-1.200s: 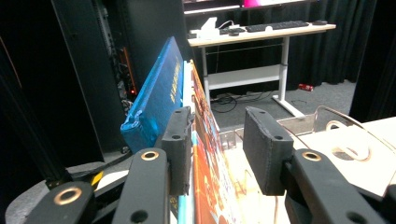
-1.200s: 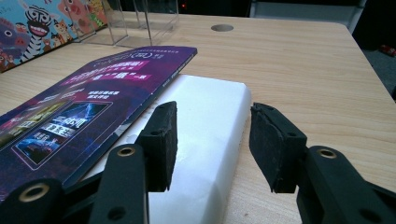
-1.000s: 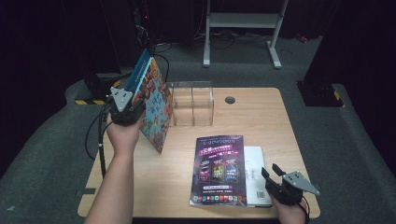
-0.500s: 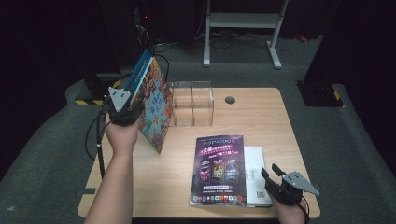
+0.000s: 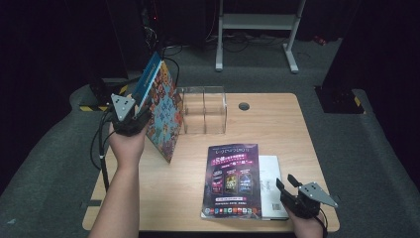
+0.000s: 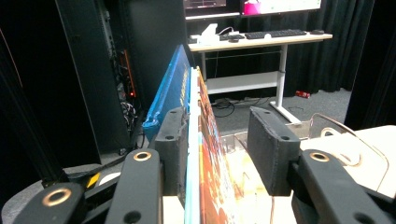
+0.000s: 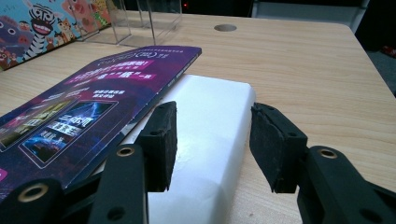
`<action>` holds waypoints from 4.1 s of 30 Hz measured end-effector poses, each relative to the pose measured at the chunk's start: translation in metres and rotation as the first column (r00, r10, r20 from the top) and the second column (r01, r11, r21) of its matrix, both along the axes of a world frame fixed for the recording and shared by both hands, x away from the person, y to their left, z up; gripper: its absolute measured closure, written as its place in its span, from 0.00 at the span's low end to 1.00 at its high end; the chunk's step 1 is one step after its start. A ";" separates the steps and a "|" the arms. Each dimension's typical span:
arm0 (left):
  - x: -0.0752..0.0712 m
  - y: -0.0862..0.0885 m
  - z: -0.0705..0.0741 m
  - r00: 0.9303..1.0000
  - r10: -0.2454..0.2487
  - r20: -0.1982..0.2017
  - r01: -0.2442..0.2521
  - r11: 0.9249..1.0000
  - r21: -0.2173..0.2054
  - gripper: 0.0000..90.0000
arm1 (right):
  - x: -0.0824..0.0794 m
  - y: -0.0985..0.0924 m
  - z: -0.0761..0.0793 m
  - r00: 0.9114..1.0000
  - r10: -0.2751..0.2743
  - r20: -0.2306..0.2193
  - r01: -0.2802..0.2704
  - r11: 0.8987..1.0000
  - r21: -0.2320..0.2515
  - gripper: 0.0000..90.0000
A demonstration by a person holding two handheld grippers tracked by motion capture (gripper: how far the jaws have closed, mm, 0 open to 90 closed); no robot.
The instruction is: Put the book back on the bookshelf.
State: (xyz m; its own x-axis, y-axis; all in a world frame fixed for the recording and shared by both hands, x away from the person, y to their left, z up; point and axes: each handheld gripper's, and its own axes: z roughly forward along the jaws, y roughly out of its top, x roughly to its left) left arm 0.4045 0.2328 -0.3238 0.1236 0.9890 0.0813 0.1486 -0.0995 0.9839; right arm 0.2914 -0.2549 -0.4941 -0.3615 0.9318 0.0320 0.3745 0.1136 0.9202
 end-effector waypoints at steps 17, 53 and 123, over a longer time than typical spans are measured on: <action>-0.027 0.005 -0.008 1.000 -0.008 -0.019 0.008 1.000 -0.014 0.63 | 0.000 0.000 0.000 1.000 0.006 -0.005 -0.006 1.000 0.000 0.57; -0.085 0.002 -0.097 0.968 -0.096 -0.231 0.096 0.995 -0.008 0.46 | 0.003 0.001 -0.001 0.997 0.078 -0.026 -0.079 0.996 -0.031 0.60; -0.071 -0.146 -0.200 0.727 -0.454 -0.516 0.496 0.866 -0.064 0.35 | 0.003 0.080 0.011 0.981 0.121 -0.155 -0.137 0.986 -0.095 0.37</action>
